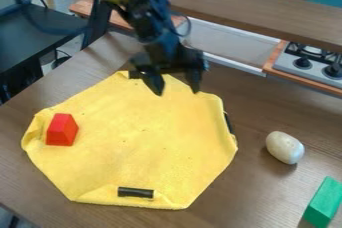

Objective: Fold the yellow cloth with the red object in it.

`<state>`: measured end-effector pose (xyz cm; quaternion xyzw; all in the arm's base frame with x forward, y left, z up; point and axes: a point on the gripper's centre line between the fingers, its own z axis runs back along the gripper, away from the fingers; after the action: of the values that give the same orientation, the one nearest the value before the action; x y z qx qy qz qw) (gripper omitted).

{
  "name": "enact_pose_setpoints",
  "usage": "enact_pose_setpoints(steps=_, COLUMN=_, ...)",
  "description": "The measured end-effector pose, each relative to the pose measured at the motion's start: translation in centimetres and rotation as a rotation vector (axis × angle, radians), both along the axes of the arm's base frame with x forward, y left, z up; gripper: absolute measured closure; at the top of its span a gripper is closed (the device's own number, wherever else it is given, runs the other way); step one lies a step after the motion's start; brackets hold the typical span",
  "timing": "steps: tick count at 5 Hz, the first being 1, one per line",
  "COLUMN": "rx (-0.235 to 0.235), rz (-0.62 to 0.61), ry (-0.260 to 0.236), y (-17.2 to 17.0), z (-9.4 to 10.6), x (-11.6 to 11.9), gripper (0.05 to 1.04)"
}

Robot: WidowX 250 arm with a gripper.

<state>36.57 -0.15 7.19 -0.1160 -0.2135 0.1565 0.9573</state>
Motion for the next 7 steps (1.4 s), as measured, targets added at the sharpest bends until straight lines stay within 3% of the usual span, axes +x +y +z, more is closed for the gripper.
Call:
enact_pose_setpoints(steps=3, rx=0.008, rz=0.102, ry=-0.08, y=-5.0, z=-3.8, x=3.2, gripper=0.091)
enact_pose_setpoints(steps=4, rx=-0.01, rz=0.142, ry=-0.136, y=-5.6, z=-4.3, x=4.1, gripper=0.091)
enact_pose_setpoints(steps=5, rx=-0.022, rz=0.164, ry=-0.14, y=-5.8, z=-5.7, x=4.3, gripper=0.091)
enact_pose_setpoints(steps=7, rx=-0.037, rz=0.175, ry=-0.166, y=-6.6, z=-6.4, x=5.1, gripper=0.091)
